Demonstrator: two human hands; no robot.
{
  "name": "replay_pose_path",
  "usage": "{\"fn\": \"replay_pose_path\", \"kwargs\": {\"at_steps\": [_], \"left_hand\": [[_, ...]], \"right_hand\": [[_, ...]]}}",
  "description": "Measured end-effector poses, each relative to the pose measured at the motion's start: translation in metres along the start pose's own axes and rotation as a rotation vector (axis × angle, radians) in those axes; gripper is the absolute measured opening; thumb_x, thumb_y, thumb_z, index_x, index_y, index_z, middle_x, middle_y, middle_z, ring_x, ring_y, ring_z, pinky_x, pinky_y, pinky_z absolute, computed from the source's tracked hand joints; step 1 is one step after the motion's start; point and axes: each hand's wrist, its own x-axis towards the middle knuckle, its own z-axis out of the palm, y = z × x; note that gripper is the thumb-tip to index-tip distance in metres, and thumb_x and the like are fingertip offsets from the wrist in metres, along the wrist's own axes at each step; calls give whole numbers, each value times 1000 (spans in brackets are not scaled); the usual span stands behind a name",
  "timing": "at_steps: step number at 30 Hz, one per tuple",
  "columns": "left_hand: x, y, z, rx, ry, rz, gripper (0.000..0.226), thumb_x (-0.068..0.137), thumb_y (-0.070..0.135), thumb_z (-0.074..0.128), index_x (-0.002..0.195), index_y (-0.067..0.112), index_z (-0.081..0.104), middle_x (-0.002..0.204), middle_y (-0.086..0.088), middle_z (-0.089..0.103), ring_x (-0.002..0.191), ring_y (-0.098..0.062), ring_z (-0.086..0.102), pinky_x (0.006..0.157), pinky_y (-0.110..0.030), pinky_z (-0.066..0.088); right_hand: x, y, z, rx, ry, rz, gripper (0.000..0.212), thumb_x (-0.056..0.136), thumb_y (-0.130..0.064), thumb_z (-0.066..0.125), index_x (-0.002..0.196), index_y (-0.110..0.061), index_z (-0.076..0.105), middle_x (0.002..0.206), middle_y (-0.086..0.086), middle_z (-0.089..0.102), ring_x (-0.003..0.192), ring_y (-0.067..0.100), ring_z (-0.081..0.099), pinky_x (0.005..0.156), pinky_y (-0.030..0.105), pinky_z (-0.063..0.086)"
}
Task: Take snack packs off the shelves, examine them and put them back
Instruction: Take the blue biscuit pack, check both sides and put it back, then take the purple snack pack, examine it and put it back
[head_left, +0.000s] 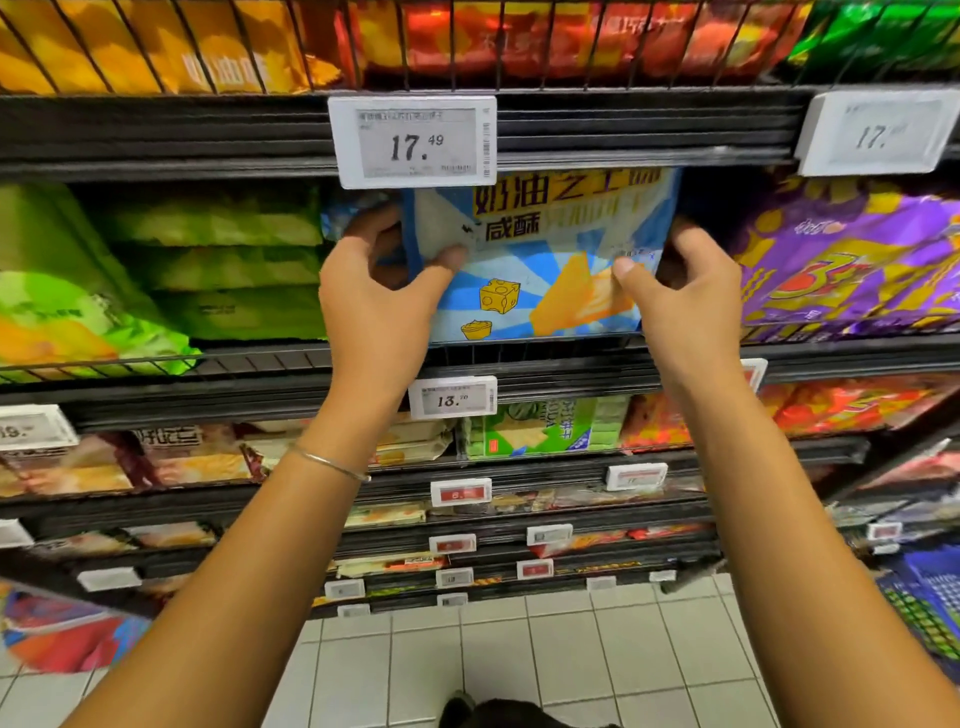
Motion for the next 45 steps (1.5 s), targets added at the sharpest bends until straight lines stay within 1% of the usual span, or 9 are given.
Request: {"fn": "replay_pose_path", "kwargs": {"at_steps": [4,8,11,15,22,25,31,37,45], "left_hand": [[-16,-9,-4,102,17,-18,41,85,25,83,123,16,70,109,9,75,96,-4,73,83,-30,62],[-15,-7,-5,62,61,-20,44,85,20,82,127,9,71,110,3,77,95,-5,74,81,-26,61],[-15,-8,-6,61,77,-9,42,87,19,81,127,10,70,108,6,76,93,-2,73,78,-18,57],[-16,-9,-7,93,75,7,41,87,24,80,124,14,67,108,16,72,96,0,72,76,-15,56],[-34,-8,8,173,221,53,56,89,26,77,136,23,48,131,6,51,123,-12,56,103,-46,52],[-55,-9,16,285,338,245,52,83,14,81,125,0,53,126,-15,46,114,-32,52,97,-42,48],[-103,9,74,154,-82,287,33,87,-2,75,115,8,60,113,-5,59,101,-21,61,90,-17,41],[-109,43,143,130,-303,226,42,92,12,76,132,10,60,125,-3,61,120,-14,61,102,-36,52],[-87,55,208,209,-333,-61,68,85,45,84,130,8,50,128,-3,63,118,-20,62,101,-42,51]], "right_hand": [[-11,13,2,-73,-79,-34,10,93,-5,66,103,-3,64,102,22,68,87,23,60,82,44,52],[-13,7,5,-72,-64,-70,27,90,-8,67,82,-30,55,83,-11,58,71,-4,51,67,14,41],[-15,8,8,-69,-101,-54,19,93,-10,68,89,-25,57,92,-2,65,79,3,53,75,22,44],[-16,7,5,-25,-120,-43,22,95,-5,68,91,-25,59,86,-26,66,78,-9,59,74,9,44],[-21,6,4,62,-78,26,30,95,6,65,124,6,59,123,11,70,114,11,68,92,16,51],[-34,16,-10,110,67,62,33,95,6,63,129,4,61,127,16,69,119,21,68,97,23,54],[-39,46,-70,108,329,125,20,95,0,62,110,-12,67,112,19,72,105,29,70,95,61,55],[-11,60,-128,30,437,124,39,94,-5,64,132,-6,55,133,23,57,105,17,58,81,13,47],[15,73,-167,122,262,186,44,98,-11,62,140,-8,51,131,13,63,95,-9,62,89,16,50]]}}
